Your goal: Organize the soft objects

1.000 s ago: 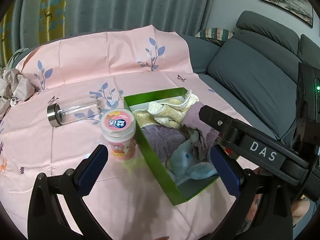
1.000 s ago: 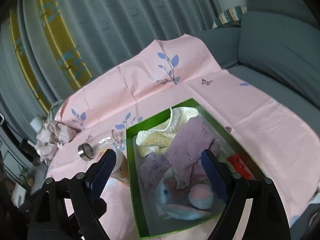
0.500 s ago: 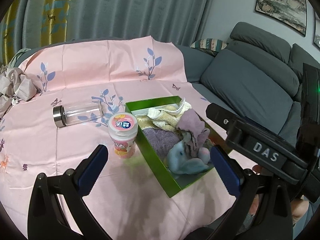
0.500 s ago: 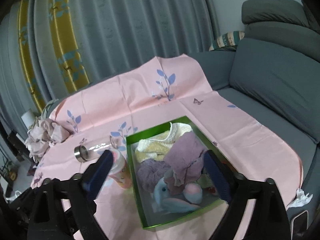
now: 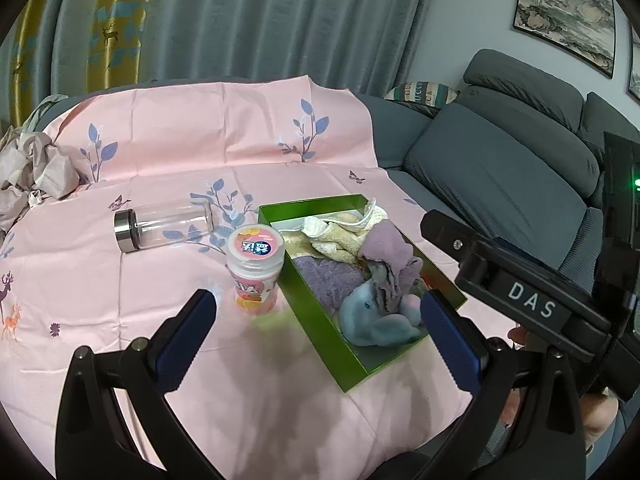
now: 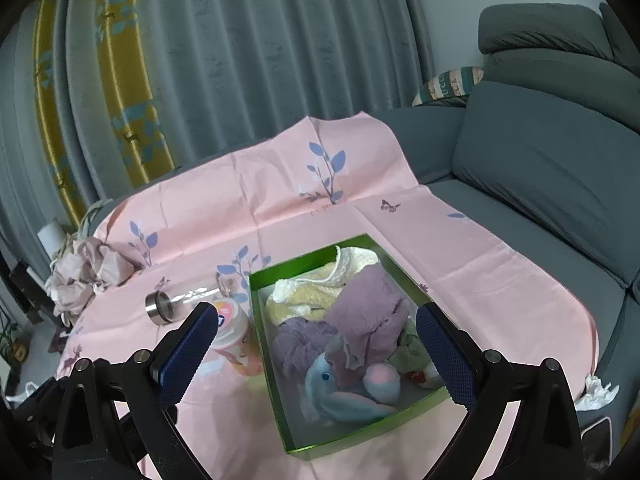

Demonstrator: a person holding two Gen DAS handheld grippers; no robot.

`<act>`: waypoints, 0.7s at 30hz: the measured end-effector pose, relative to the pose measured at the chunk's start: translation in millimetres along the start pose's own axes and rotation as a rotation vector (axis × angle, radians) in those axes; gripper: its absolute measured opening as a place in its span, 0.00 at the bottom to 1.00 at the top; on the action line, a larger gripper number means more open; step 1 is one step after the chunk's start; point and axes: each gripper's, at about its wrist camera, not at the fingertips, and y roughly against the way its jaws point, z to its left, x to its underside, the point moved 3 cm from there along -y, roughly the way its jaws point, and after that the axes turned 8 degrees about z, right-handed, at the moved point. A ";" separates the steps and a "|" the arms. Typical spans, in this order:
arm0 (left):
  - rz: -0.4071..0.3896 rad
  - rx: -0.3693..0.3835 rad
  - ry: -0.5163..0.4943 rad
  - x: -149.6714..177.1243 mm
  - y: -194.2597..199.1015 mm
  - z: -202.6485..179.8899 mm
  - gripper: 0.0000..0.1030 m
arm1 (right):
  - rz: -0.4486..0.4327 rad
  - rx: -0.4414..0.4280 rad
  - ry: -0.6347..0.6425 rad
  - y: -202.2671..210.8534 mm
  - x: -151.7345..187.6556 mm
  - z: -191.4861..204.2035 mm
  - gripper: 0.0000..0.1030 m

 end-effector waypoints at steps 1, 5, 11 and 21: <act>0.003 0.008 0.000 0.3 -0.1 0.2 0.99 | 0.001 0.004 -0.002 0.0 0.3 -0.6 0.97; 0.008 0.029 -0.005 1.1 0.4 -0.4 0.99 | 0.003 0.012 -0.009 0.7 1.4 -1.6 0.97; 0.014 0.038 -0.004 1.2 0.4 -0.6 0.99 | 0.009 0.036 -0.017 -0.6 2.7 -5.0 0.97; 0.019 0.044 0.006 3.5 4.6 3.3 0.99 | 0.007 0.042 -0.012 -0.3 1.5 -5.8 0.97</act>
